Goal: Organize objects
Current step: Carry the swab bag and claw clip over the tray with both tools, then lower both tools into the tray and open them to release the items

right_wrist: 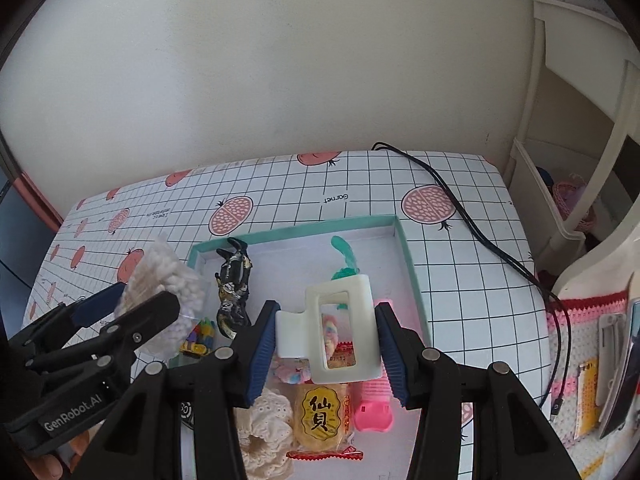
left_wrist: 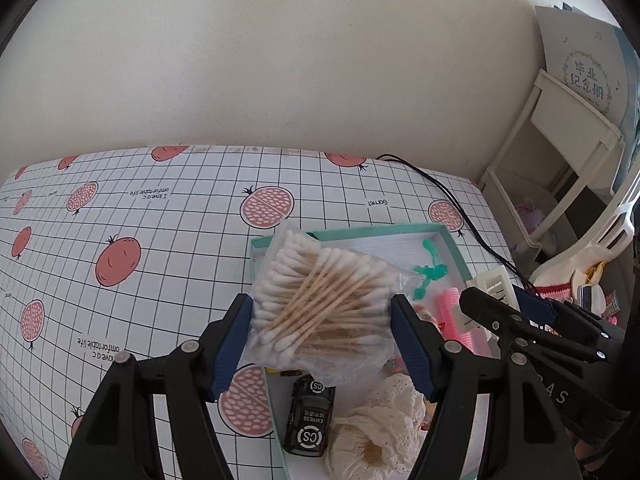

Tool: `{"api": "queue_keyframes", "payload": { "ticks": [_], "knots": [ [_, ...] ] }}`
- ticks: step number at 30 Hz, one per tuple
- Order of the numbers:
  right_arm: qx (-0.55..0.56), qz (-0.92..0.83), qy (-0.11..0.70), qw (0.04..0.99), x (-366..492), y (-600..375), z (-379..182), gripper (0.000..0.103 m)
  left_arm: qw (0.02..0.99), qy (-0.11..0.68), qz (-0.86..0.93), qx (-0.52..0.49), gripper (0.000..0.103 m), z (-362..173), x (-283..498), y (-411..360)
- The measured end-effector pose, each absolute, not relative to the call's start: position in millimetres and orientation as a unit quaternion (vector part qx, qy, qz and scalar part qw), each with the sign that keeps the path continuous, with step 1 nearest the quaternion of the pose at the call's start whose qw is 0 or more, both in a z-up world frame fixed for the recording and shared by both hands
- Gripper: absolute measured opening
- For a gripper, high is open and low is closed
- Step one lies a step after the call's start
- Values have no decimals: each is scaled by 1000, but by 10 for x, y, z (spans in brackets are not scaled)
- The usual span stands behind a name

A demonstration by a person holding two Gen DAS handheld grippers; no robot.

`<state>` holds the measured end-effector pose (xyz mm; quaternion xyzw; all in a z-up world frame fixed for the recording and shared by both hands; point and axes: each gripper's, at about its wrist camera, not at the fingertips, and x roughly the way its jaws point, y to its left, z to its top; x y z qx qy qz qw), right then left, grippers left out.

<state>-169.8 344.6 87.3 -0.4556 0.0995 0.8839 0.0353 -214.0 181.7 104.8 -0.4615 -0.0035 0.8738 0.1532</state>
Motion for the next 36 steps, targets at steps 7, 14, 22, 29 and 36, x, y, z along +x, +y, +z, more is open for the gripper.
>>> {"api": "queue_keyframes", "payload": {
  "ticks": [7, 14, 22, 29, 36],
  "knots": [
    [-473, 874, 104, 40, -1747, 3476, 685, 51, 158, 9, 858, -488, 71, 868, -2131, 1917],
    [-486, 866, 106, 45, -1787, 3489, 557, 51, 161, 18, 844, -512, 71, 712, -2161, 1959],
    [-493, 862, 108, 47, -1814, 3498, 479, 50, 158, 30, 838, -521, 71, 610, -2164, 1989],
    [-495, 861, 107, 46, -1816, 3489, 483, 50, 161, 29, 836, -524, 71, 618, -2164, 1949],
    [-496, 861, 104, 44, -1818, 3473, 498, 50, 164, 15, 831, -531, 71, 635, -2186, 1905]
  ]
}}
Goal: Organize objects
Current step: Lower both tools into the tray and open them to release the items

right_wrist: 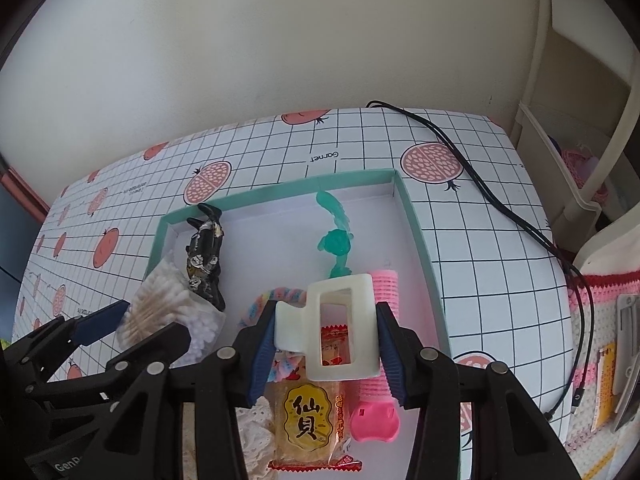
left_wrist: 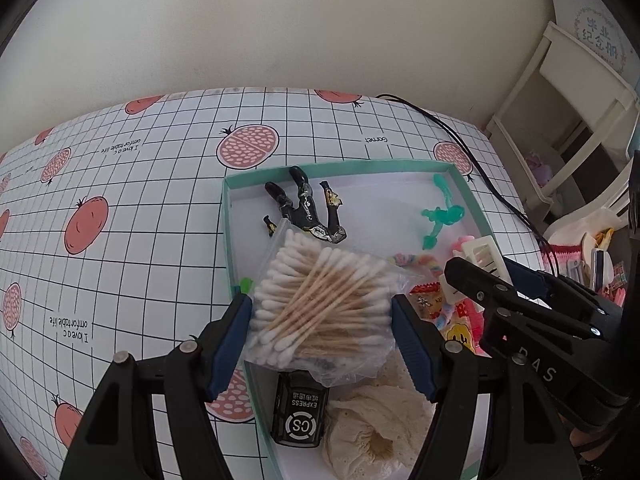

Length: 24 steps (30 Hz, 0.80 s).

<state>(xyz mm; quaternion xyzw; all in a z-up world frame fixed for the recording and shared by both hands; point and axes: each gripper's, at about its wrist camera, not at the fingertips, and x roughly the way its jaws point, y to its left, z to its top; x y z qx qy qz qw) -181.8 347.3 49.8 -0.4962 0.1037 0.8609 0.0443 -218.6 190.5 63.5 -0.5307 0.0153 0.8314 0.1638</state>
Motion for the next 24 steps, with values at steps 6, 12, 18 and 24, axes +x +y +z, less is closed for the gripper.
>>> {"api": "queue_keyframes", "payload": {
  "ticks": [6, 12, 18, 24],
  "knots": [
    [-490, 864, 105, 39, -1800, 3456, 574, 51, 169, 3, 829, -534, 72, 686, -2198, 1873],
    [-479, 871, 103, 35, -1770, 3426, 687, 51, 170, -1, 832, -528, 72, 758, -2195, 1844],
    [-475, 874, 101, 35, -1758, 3416, 727, 51, 176, -5, 831, -527, 72, 800, -2198, 1836],
    [-474, 874, 101, 35, -1758, 3414, 737, 51, 177, -2, 835, -521, 73, 831, -2182, 1839]
  ]
}}
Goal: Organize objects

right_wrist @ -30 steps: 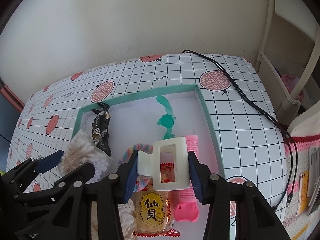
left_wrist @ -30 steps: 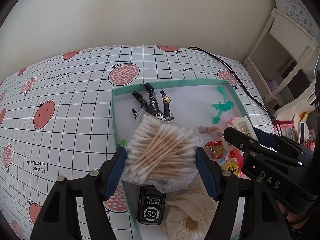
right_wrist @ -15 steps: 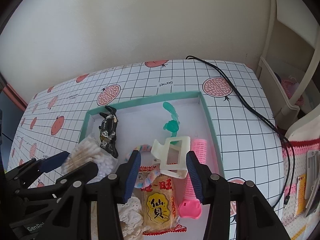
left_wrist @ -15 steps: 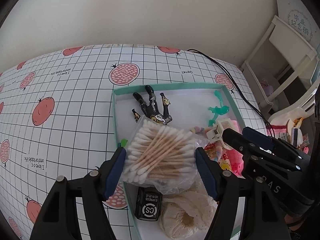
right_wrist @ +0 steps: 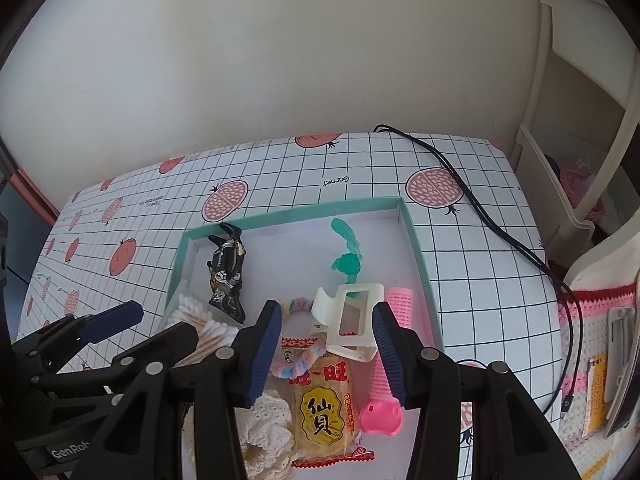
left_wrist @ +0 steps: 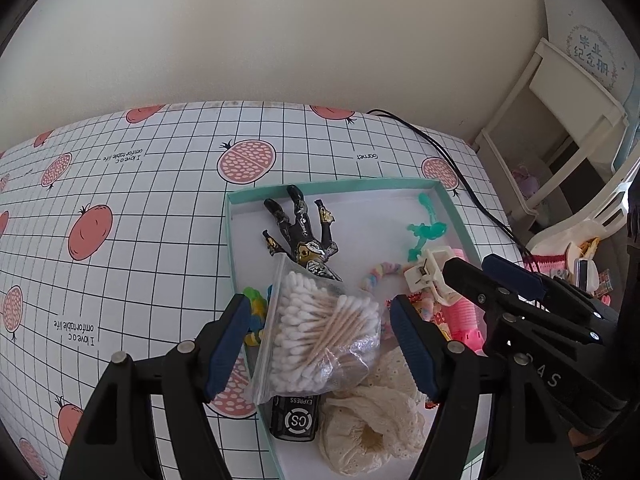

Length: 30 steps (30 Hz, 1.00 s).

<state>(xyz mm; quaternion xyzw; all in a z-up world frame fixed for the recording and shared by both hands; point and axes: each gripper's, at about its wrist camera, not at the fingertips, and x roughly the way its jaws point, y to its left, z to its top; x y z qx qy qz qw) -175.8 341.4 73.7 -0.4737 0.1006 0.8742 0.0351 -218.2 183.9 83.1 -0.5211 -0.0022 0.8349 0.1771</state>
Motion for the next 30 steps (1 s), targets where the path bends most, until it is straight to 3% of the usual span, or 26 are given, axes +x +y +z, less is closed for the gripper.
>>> {"api": "queue_keyframes", "payload": {
  "ticks": [10, 12, 13, 15, 19, 30],
  "knots": [
    [-474, 874, 99, 36, -1764, 3402, 719, 51, 120, -7, 855, -504, 73, 847, -2245, 1656],
    [-475, 873, 102, 38, -1772, 3405, 699, 64, 102, -7, 857, -504, 73, 818, -2280, 1583],
    [-474, 873, 102, 39, -1778, 3407, 690, 66, 95, -12, 858, -505, 75, 800, -2298, 1536],
    [-475, 873, 103, 37, -1780, 3401, 676, 68, 79, -17, 860, -504, 87, 768, -2322, 1458],
    [-474, 873, 104, 36, -1791, 3393, 656, 81, 48, -18, 865, -500, 94, 719, -2358, 1356],
    [-473, 873, 113, 35, -1809, 3388, 625, 103, 1, -38, 863, -503, 95, 627, -2401, 1138]
  ]
}}
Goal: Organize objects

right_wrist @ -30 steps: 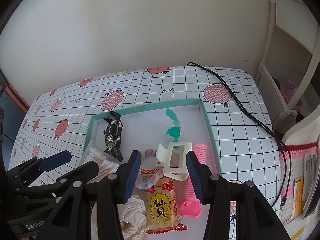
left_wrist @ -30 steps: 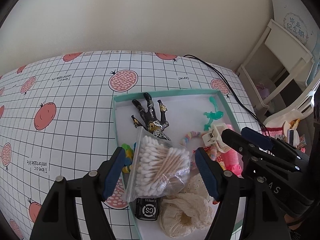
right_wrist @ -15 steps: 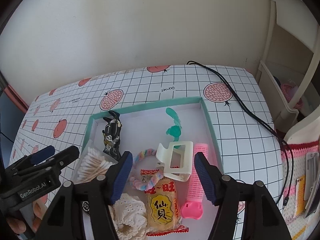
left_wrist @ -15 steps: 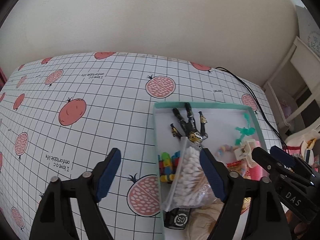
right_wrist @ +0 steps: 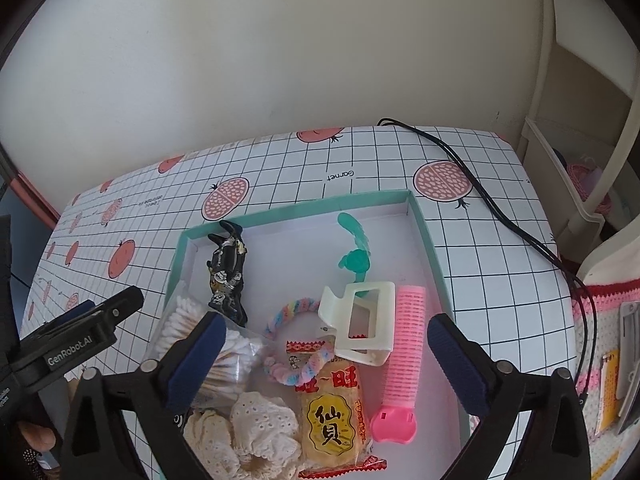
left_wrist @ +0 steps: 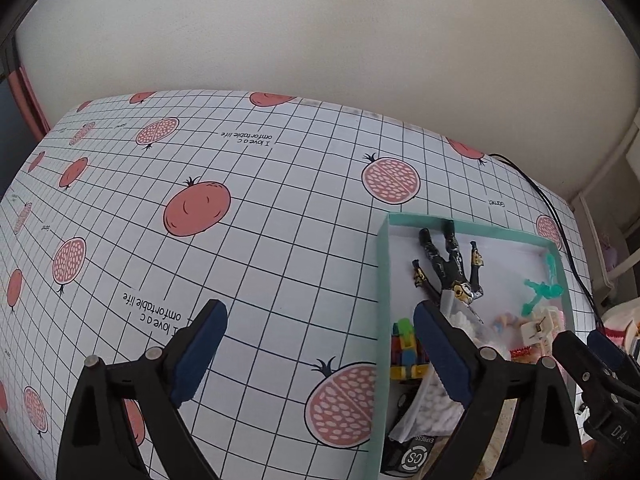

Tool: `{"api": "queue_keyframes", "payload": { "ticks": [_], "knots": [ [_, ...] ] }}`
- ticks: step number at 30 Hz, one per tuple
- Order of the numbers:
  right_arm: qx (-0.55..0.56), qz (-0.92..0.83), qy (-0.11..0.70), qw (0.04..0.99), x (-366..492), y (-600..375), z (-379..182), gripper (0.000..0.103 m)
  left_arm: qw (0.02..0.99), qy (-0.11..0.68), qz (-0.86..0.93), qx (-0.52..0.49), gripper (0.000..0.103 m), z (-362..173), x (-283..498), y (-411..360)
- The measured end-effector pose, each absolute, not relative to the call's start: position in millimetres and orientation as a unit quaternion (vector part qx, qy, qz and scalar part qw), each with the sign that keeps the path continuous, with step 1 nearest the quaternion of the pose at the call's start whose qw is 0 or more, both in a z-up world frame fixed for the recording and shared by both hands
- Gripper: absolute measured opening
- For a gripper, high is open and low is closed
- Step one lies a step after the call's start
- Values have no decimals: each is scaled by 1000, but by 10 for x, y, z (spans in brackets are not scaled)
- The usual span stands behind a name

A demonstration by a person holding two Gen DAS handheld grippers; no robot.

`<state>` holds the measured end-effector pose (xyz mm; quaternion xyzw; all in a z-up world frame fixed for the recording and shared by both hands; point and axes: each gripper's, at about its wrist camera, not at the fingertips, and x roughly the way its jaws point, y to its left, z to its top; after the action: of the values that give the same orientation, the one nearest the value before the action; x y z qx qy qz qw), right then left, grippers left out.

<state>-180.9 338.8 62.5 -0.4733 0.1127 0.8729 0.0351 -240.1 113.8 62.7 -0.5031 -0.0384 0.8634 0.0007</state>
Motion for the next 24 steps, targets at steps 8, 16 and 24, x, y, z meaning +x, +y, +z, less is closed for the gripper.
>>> {"api": "queue_keyframes", "payload": {
  "ticks": [8, 16, 24],
  "knots": [
    [-476, 872, 110, 36, -1815, 3357, 591, 103, -7, -39, 863, -504, 95, 612, -2403, 1094],
    [-477, 870, 116, 54, -1789, 3341, 595, 103, -6, -25, 867, -498, 95, 660, -2356, 1073],
    [-487, 864, 106, 67, -1591, 3208, 755, 103, -5, -32, 868, -496, 95, 872, -2148, 953]
  ]
}}
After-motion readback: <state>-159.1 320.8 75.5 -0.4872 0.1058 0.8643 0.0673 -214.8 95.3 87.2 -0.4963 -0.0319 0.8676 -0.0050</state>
